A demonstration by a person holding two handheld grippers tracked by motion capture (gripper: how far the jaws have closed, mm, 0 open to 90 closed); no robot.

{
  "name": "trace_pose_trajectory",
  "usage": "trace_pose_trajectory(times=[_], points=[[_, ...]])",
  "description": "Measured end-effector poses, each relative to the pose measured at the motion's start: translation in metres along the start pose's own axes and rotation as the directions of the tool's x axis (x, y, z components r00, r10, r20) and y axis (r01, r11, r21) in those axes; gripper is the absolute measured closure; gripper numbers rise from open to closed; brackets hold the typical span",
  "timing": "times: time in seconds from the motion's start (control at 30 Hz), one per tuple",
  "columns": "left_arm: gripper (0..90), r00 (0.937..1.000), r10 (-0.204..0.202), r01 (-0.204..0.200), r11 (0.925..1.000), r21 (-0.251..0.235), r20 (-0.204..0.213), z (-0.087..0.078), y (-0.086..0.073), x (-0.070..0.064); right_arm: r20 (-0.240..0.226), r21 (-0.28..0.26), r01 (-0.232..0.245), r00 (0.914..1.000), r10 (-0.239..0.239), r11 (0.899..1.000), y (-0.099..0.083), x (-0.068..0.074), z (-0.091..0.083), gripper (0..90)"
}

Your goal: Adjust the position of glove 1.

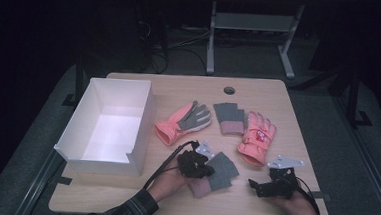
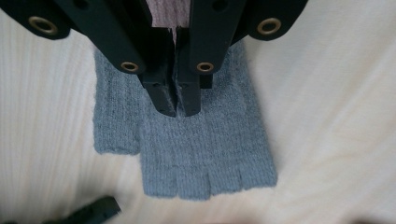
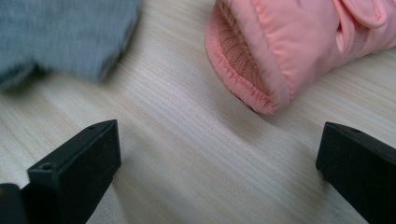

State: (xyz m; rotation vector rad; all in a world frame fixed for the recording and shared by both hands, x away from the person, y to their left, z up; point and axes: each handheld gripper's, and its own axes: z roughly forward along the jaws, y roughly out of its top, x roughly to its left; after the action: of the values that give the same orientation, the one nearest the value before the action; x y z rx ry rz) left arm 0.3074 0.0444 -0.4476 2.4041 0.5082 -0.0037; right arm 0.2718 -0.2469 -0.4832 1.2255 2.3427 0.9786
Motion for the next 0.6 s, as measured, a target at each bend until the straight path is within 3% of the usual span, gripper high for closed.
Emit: trace_pose_trajectory(times=[0.23,0.27,0.43,0.6], points=[[85.4,0.9998,0.013,-0.013,0.9999,0.011,0.014,0.005,-0.002,-0.001,0.000,0.000,0.001,1.0000,-0.001,1.000,0.000,0.000,0.000,0.0],[83.6,0.9998,-0.002,0.002,1.0000,-0.005,0.022,0.005,-0.002,-0.001,0.000,0.000,0.001,1.0000,-0.001,1.000,0.000,0.000,0.000,0.0],[63.4,0.9995,-0.010,0.011,0.9995,-0.028,0.031,-0.003,-0.002,0.005,0.000,0.000,0.001,1.0000,-0.001,1.000,0.000,0.000,0.000,0.0],[53.6,0.9996,-0.013,0.015,0.9987,-0.048,0.025,-0.013,-0.002,0.014,0.000,0.000,0.001,1.0000,-0.001,1.000,0.000,0.000,0.000,0.0]])
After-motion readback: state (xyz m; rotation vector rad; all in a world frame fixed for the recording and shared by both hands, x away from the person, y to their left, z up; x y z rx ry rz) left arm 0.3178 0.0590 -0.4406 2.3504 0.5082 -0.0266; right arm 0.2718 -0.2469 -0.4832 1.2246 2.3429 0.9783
